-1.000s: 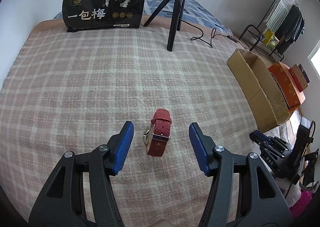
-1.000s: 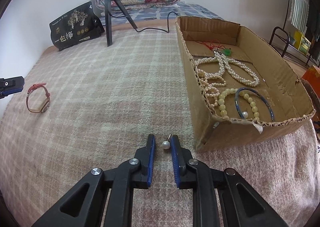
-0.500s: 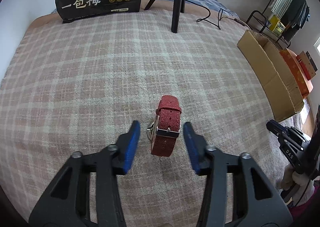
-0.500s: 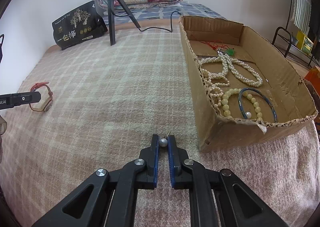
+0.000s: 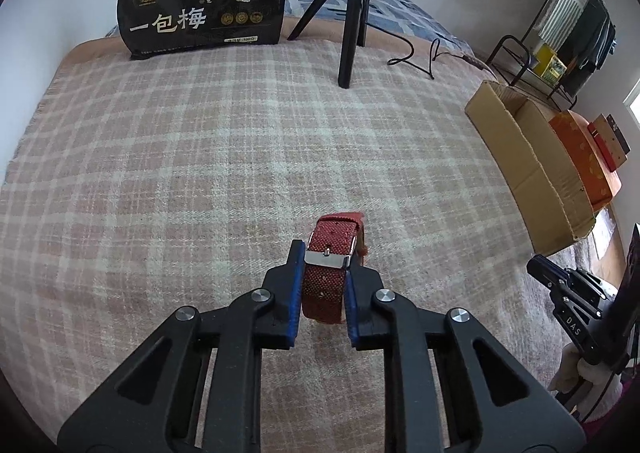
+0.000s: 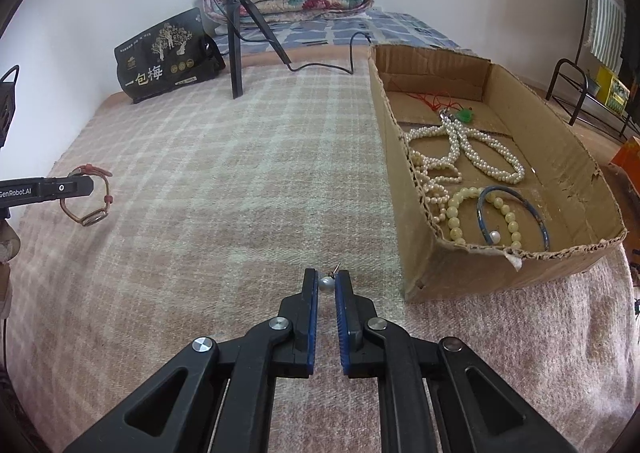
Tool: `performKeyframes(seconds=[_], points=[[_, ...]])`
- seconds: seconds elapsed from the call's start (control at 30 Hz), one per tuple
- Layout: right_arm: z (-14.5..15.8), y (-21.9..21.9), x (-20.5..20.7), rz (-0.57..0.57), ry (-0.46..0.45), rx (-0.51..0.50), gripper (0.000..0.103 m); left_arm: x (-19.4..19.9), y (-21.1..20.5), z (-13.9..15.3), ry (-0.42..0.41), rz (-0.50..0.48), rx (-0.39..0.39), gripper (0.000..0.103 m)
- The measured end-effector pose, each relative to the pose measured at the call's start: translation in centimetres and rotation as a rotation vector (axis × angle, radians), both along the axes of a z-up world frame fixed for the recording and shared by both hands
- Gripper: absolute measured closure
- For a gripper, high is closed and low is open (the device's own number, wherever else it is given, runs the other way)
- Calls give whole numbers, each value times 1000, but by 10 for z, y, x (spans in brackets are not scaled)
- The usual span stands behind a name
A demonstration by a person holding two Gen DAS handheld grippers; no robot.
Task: Organize jewelry
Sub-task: 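Carry the watch with the left tool while the right tool carries the earring to the box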
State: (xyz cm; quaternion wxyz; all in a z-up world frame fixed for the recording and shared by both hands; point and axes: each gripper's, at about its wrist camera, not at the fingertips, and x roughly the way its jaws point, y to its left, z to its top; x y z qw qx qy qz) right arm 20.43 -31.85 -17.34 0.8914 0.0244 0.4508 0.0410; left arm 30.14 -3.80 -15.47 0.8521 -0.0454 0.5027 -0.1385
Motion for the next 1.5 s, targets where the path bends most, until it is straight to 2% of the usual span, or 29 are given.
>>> performKeyframes(seconds=[0.53, 0.9, 1.23, 1.5], points=[[43, -8, -33, 25, -73, 27, 97, -18, -28, 39, -67, -43, -47, 87], [64, -36, -50, -16, -111, 51, 97, -32, -65, 58, -97, -108, -72, 87], [76, -71, -52, -71, -145, 75, 97, -32, -96, 68, -110, -144, -94, 87], [73, -96, -44, -108, -150, 93, 97, -19, -123, 81, -133, -165, -109, 87]])
